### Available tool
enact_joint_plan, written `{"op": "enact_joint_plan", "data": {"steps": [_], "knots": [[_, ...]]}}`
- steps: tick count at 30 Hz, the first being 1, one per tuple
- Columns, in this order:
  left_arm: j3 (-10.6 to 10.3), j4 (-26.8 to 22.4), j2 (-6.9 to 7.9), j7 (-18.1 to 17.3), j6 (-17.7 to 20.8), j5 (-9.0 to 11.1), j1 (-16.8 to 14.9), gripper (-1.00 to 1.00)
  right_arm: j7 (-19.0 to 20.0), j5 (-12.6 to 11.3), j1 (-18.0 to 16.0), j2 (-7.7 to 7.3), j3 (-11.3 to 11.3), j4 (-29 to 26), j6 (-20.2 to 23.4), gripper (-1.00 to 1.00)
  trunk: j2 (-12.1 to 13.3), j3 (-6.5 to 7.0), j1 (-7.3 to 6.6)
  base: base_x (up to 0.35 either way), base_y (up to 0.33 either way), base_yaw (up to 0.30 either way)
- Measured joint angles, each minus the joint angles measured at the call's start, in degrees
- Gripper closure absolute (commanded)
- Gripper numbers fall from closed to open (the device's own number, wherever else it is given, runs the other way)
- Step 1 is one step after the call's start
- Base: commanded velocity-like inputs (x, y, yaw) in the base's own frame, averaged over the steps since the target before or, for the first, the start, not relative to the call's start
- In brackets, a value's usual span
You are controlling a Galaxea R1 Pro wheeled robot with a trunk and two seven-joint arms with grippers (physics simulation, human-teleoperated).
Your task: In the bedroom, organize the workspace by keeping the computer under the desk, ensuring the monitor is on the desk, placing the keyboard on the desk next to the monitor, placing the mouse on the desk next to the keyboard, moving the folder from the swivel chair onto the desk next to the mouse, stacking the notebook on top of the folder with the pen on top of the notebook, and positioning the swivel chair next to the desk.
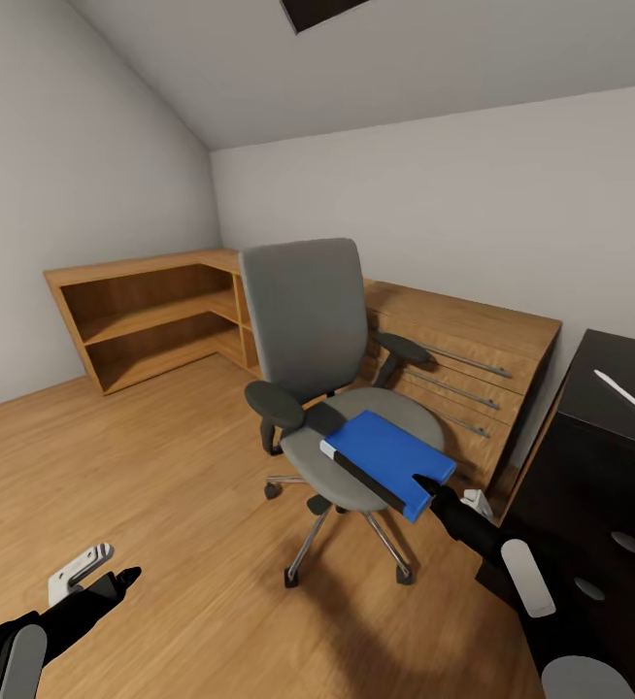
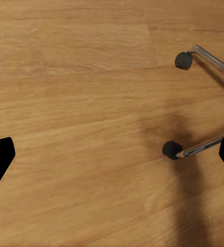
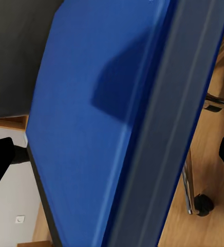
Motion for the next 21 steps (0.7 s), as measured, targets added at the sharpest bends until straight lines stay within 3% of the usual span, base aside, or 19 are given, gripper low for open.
{"op": "enact_joint_plan", "data": {"steps": [10,21], "knots": [[-0.03,-0.04,0.01,-0.12,0.32,0.14,-0.01,-1.00,0.00,0.00,0.00,0.01,0.00,0.00,0.04,-1.00,0.00,0.00,0.00,0.000,0.000,0.000],[-0.09,-0.07,0.00,-0.11,0.37,0.16,0.01,-1.00,0.05,0.00,0.00,0.02,0.00,0.00,0.04,-1.00,-1.99,-0.89,1.09,0.000,0.000,0.000]]}}
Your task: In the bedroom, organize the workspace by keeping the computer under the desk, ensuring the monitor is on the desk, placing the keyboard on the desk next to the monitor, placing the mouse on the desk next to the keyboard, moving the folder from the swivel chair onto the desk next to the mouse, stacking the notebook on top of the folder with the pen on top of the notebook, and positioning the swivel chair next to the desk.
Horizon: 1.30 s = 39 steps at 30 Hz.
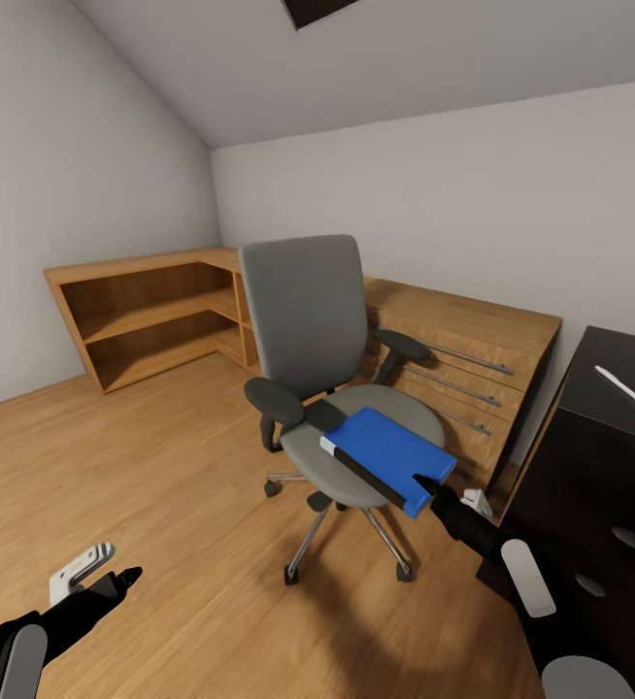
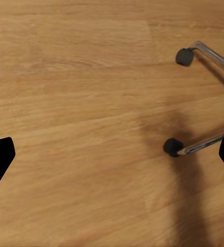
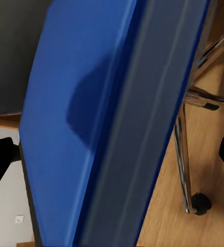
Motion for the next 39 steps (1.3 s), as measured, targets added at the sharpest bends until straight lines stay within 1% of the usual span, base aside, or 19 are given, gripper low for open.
{"op": "enact_joint_plan", "data": {"steps": [1,29,30,34,39], "knots": [[-0.03,-0.01,0.01,0.01,-0.04,0.00,0.00,-1.00,0.01,0.00,0.00,0.00,0.00,0.00,0.00,-1.00,-0.40,-0.18,0.22,0.000,0.000,0.000],[0.09,0.07,0.09,0.13,-0.11,0.02,0.00,-1.00,0.04,0.02,0.00,-0.05,0.03,0.00,-0.05,-1.00,-0.42,-0.18,0.23,0.018,0.017,0.000],[0.09,0.07,0.09,0.14,-0.11,0.02,0.00,-1.00,0.04,0.01,0.00,-0.05,0.04,0.00,-0.04,1.00,-0.42,-0.18,0.23,0.000,0.000,0.000],[0.10,0.07,0.09,0.16,-0.07,0.02,0.00,-1.00,0.09,-0.34,-0.01,-0.06,0.07,-0.05,0.03,1.00,-0.42,-0.18,0.22,0.000,0.000,0.000],[0.09,0.07,0.09,0.18,-0.02,0.02,0.00,-1.00,0.07,-0.12,0.00,-0.04,0.08,-0.02,0.00,1.00,-0.42,-0.18,0.23,0.000,0.000,0.000]]}}
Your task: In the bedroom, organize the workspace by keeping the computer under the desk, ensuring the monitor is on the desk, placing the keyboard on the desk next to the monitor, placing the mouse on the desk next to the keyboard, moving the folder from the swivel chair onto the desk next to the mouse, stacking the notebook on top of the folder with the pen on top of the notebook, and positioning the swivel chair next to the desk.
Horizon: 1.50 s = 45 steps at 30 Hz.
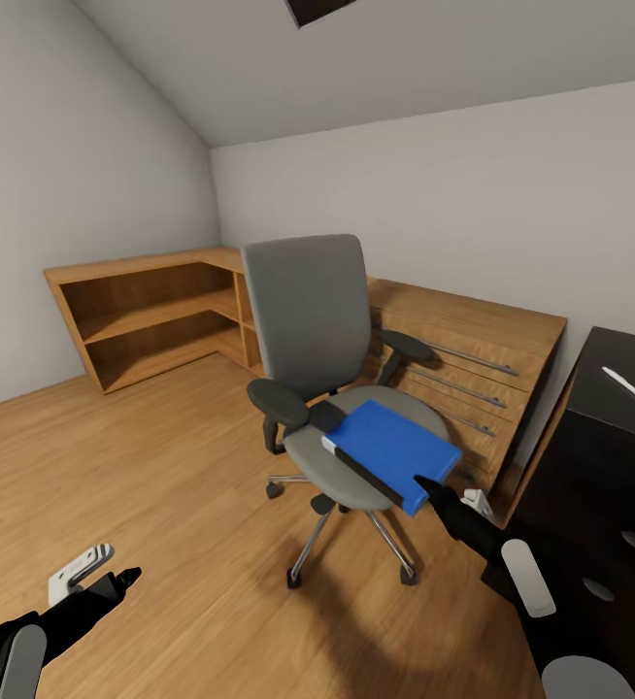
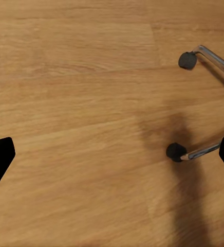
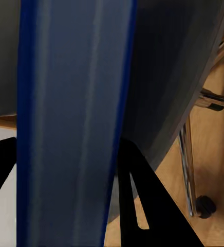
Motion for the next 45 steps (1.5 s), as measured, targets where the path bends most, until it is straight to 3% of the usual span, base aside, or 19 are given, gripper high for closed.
{"op": "enact_joint_plan", "data": {"steps": [3,14,21,32,38,45], "knots": [[0.00,0.00,-0.01,-0.07,0.06,0.00,0.00,-1.00,0.00,-0.01,0.00,-0.01,-0.04,-0.05,0.00,1.00,0.00,0.00,0.00,0.000,0.000,0.000],[0.00,0.00,-0.09,-0.14,-0.20,-0.16,0.00,-1.00,1.06,-0.02,0.00,-0.08,-0.34,-0.20,-0.09,1.00,4.40,1.97,-2.41,0.000,0.000,0.000],[-0.07,0.00,-0.09,0.05,-0.26,-0.17,0.00,-1.00,6.90,0.08,0.00,-0.16,-0.92,-0.34,-0.11,1.00,7.21,3.23,-3.95,0.000,0.000,0.000],[-0.04,0.78,-0.03,0.17,-0.34,-0.17,0.00,-1.00,8.73,0.09,0.00,-0.76,-1.08,-0.84,-0.04,1.00,11.62,5.20,-6.35,-0.054,0.000,0.000],[-0.06,0.80,-0.08,0.23,-0.37,-0.22,0.00,-1.00,14.65,0.18,0.00,-1.70,-1.40,-1.15,0.01,1.00,14.03,6.28,-7.65,-0.312,-0.028,0.000],[-0.08,0.79,-0.08,0.18,-0.35,-0.18,-0.01,-1.00,15.08,0.20,0.00,-2.16,-1.36,-1.14,0.24,1.00,16.83,7.53,-9.22,-0.117,-0.044,0.000]]}}
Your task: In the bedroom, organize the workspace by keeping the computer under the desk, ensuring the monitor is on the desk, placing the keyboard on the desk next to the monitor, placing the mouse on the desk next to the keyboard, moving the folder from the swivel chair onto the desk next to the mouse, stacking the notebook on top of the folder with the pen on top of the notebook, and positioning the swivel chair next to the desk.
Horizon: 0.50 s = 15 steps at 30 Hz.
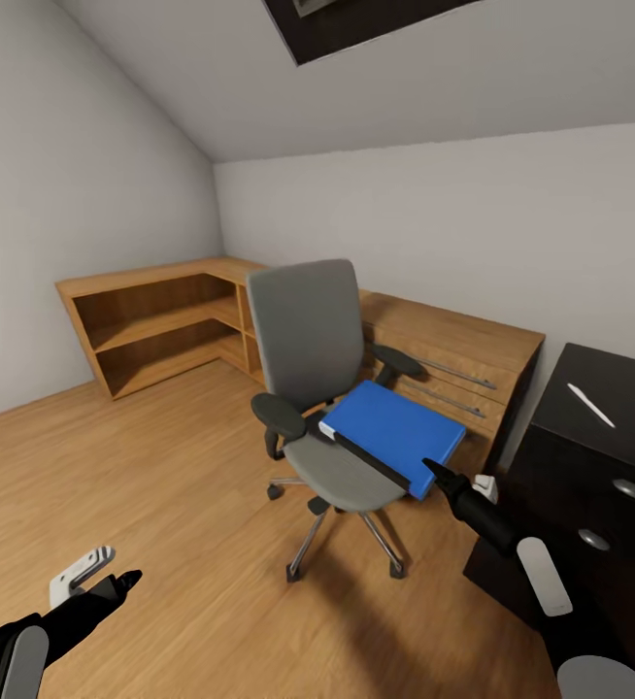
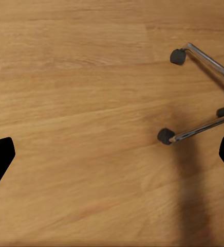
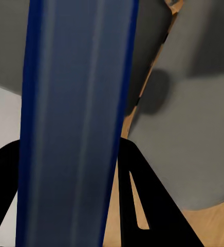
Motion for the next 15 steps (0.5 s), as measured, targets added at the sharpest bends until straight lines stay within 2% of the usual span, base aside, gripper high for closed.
{"op": "enact_joint_plan", "data": {"steps": [11,12,13,14,15], "knots": [[-0.14,0.73,-0.01,0.00,-0.02,-0.05,-0.01,-1.00,0.30,-0.02,0.00,-0.11,-0.09,-0.02,0.04,1.00,4.41,1.97,-2.42,-0.010,-0.001,0.000],[-1.46,4.70,-0.80,0.13,-0.21,-0.09,0.02,-1.00,4.07,-0.56,-0.02,-0.42,-0.12,-0.81,0.42,1.00,4.81,2.15,-2.63,-0.118,0.000,0.000],[-1.67,5.78,-0.94,0.11,-0.26,-0.15,0.01,-1.00,4.62,-0.14,0.00,-0.45,-0.11,-1.33,0.31,1.00,5.21,2.33,-2.85,-0.331,0.000,0.000],[-1.79,13.72,-0.97,-0.23,-3.35,-3.70,0.02,-1.00,5.09,-0.26,-0.01,-0.54,-0.12,-2.76,0.42,1.00,5.61,2.51,-3.05,-0.313,0.000,0.000],[-1.85,16.24,-1.00,-0.30,-5.00,-4.35,-0.01,-1.00,5.09,0.08,0.00,-0.57,-0.11,-2.84,0.30,1.00,6.02,2.69,-3.26,-0.293,0.000,0.000]]}}
